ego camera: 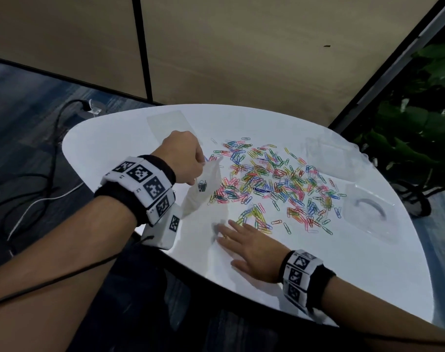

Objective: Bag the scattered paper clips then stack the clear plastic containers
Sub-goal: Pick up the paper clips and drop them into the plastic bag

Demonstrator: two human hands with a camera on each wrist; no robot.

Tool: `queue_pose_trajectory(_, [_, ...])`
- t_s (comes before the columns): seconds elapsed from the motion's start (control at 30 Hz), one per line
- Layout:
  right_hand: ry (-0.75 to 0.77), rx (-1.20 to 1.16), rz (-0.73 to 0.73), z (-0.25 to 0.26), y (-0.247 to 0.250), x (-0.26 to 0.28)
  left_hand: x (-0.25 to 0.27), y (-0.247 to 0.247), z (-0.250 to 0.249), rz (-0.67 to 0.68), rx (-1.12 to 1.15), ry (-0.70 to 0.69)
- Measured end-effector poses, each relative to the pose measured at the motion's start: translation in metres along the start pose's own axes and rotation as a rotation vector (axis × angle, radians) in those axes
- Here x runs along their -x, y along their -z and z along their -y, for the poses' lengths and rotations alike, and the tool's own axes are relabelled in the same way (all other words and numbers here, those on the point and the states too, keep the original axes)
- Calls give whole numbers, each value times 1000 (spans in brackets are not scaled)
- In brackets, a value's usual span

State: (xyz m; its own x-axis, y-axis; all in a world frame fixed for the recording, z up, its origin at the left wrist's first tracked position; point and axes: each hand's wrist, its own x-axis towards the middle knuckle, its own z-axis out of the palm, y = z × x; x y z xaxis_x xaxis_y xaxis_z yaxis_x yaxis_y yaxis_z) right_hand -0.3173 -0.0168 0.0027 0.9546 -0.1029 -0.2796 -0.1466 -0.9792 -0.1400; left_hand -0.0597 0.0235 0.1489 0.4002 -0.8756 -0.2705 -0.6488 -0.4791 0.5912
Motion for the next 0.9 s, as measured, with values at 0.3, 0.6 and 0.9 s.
queue_pose_trajectory(0.3, [-499,19,90,-61,0,11,0,-5,-7,7,-7,5])
queue_pose_trajectory(0.6, [-519,1,-122,-62,13,-8,0,-5,-10,12,-26,-4])
queue_pose_trajectory(0.9, [-1096,-1354,-587,-103,52,12,0,-6,-13,27,-43,-13])
